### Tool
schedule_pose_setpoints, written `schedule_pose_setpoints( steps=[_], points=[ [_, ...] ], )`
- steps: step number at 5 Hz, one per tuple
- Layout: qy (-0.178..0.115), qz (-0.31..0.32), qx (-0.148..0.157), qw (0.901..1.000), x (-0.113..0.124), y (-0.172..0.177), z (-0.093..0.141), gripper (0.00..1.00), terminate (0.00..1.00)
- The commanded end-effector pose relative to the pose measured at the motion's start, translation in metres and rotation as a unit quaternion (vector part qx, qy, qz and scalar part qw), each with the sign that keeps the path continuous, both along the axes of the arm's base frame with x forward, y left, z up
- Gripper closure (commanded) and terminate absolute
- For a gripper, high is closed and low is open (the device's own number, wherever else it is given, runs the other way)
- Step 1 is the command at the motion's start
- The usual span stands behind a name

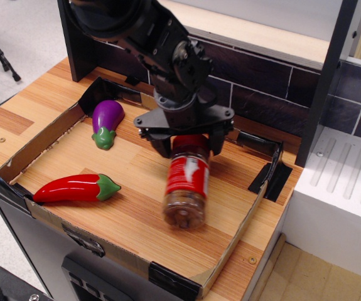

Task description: Topple basil bottle

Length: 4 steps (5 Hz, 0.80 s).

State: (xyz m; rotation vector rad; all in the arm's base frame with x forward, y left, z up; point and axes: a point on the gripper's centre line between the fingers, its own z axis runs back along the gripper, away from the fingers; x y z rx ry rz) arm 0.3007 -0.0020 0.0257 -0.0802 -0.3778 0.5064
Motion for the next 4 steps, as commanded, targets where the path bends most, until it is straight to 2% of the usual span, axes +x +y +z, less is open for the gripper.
schedule_pose_setpoints(
  steps=[1, 2, 4],
  points=[
    [-0.020, 0.008, 0.000, 0.9998, 0.009, -0.003, 0.056, 0.00, 0.00],
    [0.002, 0.024, 0.009, 0.9997, 0.008, -0.008, 0.091, 0.00, 0.00],
    [0.002, 0.024, 0.009, 0.9997, 0.008, -0.008, 0.091, 0.00, 0.00]
  ],
)
